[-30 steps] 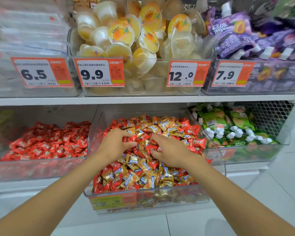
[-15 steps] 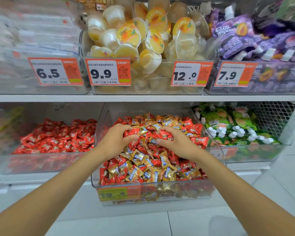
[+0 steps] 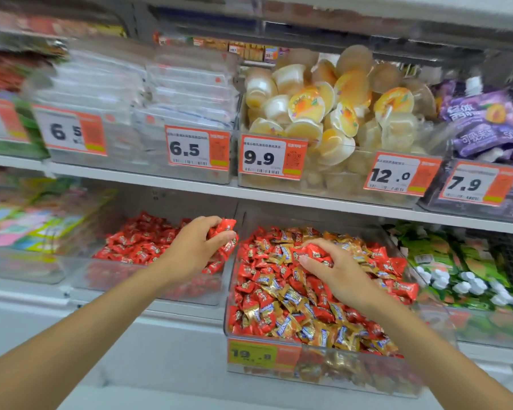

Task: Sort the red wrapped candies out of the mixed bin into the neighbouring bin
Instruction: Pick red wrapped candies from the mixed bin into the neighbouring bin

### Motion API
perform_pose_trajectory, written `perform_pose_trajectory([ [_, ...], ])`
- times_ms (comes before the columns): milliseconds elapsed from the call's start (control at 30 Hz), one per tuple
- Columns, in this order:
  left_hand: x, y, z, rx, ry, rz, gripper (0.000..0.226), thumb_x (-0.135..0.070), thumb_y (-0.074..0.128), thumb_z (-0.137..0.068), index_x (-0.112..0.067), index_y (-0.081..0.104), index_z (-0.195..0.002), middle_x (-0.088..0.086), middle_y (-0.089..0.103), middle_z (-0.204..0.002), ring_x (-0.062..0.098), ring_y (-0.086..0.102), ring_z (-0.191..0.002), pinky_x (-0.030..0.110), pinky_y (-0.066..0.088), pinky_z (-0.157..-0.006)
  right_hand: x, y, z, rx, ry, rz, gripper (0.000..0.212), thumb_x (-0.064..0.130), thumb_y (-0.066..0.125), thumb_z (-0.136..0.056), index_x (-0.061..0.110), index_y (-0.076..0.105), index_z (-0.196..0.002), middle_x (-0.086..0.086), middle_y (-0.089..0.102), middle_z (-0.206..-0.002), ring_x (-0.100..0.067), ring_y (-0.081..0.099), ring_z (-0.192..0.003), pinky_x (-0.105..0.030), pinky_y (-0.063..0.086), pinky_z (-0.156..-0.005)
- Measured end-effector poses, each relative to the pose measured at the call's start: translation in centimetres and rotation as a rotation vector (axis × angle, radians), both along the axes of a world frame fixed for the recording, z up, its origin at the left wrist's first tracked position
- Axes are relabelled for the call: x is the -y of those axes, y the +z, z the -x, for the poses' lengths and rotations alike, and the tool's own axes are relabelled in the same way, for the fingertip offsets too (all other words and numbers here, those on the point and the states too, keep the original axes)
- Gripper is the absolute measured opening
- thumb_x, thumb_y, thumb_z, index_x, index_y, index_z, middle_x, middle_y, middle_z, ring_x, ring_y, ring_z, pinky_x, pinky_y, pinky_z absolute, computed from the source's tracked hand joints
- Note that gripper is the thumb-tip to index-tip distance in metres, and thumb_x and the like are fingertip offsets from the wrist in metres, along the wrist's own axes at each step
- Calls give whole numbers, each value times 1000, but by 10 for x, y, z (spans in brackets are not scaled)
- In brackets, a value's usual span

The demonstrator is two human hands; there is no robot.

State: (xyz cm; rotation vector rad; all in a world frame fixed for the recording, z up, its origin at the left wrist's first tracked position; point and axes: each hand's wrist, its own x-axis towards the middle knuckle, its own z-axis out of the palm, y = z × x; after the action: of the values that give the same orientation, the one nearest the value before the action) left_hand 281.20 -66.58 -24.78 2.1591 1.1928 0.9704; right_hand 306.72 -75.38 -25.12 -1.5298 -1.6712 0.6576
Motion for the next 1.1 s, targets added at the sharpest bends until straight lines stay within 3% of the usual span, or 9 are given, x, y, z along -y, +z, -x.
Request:
perform_pose_trajectory([
  [133,-28,-18,61,64,125,49,28,-26,60,-94,-4,57,-78,-7,45,-60,3,41,-46,18,35,-49,-40,14,63,58,144,-11,10,30,63,-93,25,63,-101,2,68,-89,-16,63,-76,-22,49,-67],
  [300,-87,-36,125,47,337,37,31,-22,62,-92,-4,53,-69,2,47,-57,11,43,-49,39,47,-57,-121,11,141,122,272,25,12,27,66,-90,17,62,-95,6,61,-79,-8,53,-64,-30,49,-63],
  [433,-128,-49,160,-83,396,116,47,-49,71,-77,-15,66,-109,12,58,-105,26,54,-105,31,40,-90,-187,-16,183,279,229,18,28,39,67,-87,18,64,-106,1,69,-103,-15,63,-94,-30,47,-88],
  [500,-140,-63,172,-313,388,268,86,-69,67,-62,-39,45,-140,20,35,-146,35,27,-140,42,26,-113,-202,-28,195,353,297,157,60,51,68,-84,24,52,-135,3,55,-139,-12,51,-126,-23,35,-105],
  [567,-138,-74,179,-466,346,339,87,-59,71,-72,-52,25,-145,12,4,-161,36,0,-148,53,9,-116,-207,-35,200,496,381,301,88,58,66,-82,26,25,-153,6,32,-156,-13,30,-143,-21,21,-115],
  [667,-127,-76,183,-300,302,269,68,-37,74,-81,-37,43,-142,14,30,-155,26,23,-145,39,23,-117,-202,-30,191,634,351,145,82,49,68,-85,24,27,-152,2,30,-157,-15,28,-145,-24,20,-117],
  [767,-96,-65,168,-187,261,145,31,-15,72,-81,-20,71,-112,-5,67,-114,11,60,-110,19,42,-95,-170,-13,164,680,239,-137,50,36,63,-89,24,52,-136,1,57,-136,-18,51,-127,-31,38,-108],
  [933,-21,-34,84,-16,91,125,24,-8,67,-82,-31,69,-88,-14,70,-93,-2,60,-78,10,46,-73,-86,-6,68,619,46,-211,21,22,60,-90,28,65,-109,20,56,-93,-8,52,-95,-30,43,-88],
  [1100,20,-22,-5,-54,-42,52,22,-12,65,-84,-30,69,-96,-6,65,-97,5,57,-83,15,44,-76,-19,-5,-16,522,-95,-124,18,14,63,-90,31,65,-97,18,58,-87,2,52,-78,-15,35,-69],
])
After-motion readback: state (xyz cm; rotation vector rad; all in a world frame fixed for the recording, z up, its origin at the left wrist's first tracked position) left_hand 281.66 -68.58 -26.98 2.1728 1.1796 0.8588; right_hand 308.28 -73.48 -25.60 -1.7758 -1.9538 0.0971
